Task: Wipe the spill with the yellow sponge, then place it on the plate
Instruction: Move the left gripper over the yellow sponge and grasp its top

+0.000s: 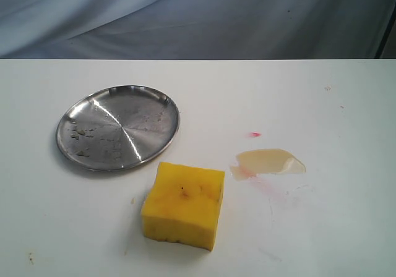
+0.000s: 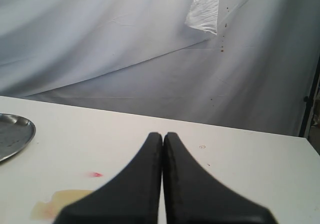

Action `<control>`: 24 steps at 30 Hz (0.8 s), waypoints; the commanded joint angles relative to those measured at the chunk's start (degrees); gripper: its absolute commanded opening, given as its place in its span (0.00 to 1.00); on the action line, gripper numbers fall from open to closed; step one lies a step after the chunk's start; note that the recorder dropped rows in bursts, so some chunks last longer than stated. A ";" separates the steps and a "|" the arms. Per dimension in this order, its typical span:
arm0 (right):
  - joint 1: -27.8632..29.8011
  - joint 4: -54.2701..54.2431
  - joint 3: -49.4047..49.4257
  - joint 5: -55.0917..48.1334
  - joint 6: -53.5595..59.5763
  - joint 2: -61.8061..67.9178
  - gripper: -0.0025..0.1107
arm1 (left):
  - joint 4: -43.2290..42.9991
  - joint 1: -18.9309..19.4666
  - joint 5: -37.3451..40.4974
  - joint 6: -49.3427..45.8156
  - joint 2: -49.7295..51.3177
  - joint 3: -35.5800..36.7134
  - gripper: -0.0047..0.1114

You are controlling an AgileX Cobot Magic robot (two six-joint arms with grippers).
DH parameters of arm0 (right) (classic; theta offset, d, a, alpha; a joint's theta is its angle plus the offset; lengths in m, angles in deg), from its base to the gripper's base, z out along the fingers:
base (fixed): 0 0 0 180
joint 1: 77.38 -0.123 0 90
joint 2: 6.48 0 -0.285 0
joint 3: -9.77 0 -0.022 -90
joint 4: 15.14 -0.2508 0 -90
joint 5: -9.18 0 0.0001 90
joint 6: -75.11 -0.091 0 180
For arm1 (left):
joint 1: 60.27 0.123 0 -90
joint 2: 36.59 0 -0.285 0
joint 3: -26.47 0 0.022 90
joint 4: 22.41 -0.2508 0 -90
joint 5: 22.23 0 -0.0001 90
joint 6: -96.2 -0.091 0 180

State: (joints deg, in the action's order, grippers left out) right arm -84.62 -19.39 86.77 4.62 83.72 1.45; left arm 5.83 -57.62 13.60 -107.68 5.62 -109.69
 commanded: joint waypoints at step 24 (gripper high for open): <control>0.47 0.39 0.21 0.17 -0.02 -0.14 0.02 | -11.40 -37.00 -4.02 35.16 46.45 -15.64 0.51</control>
State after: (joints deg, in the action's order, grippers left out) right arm -84.62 -19.39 86.77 4.62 83.72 1.45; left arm -1.49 -91.74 9.60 -78.32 47.75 -123.93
